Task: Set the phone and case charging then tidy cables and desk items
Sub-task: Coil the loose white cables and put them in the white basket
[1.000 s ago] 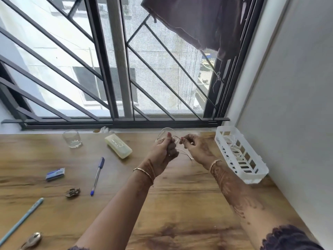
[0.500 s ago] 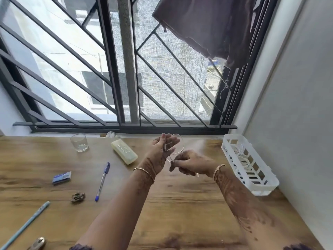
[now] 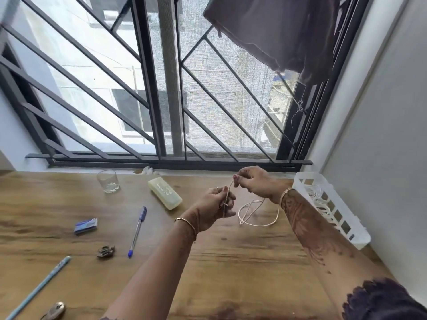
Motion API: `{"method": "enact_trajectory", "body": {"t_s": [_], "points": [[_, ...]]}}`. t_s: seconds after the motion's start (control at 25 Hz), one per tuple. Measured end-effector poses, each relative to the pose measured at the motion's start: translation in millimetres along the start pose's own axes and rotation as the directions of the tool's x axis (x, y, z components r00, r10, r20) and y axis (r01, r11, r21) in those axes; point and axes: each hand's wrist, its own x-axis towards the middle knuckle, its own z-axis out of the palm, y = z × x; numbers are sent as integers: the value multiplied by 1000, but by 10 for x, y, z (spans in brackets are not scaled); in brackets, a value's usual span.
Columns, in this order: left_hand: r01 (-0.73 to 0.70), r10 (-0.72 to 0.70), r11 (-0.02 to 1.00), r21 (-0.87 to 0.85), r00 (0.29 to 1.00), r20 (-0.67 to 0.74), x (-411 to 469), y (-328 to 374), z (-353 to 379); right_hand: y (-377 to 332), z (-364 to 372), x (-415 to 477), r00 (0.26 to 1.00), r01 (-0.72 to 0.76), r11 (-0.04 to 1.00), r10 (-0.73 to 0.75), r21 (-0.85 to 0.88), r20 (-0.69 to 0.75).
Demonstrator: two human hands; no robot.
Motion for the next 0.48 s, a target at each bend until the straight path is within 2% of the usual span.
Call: {"method": "enact_trajectory", "body": {"t_s": [0.12,0.24,0.36,0.48], "points": [[4,11,975,-224,998,70,1,31,49,149,28,71,995,9,1000,-10,-7,-97],[-36,60,895,-444,997,39,26,64,93,210,152,57,987,0,997,11,71,-158],[-134,116,785,-605,991,-69,78,57,88,200,334,-10,997,-71,981,71,178,7],[-230,128,748,-623,970,-205,112,76,92,144,404,-113,972,-175,970,145,165,183]]}}
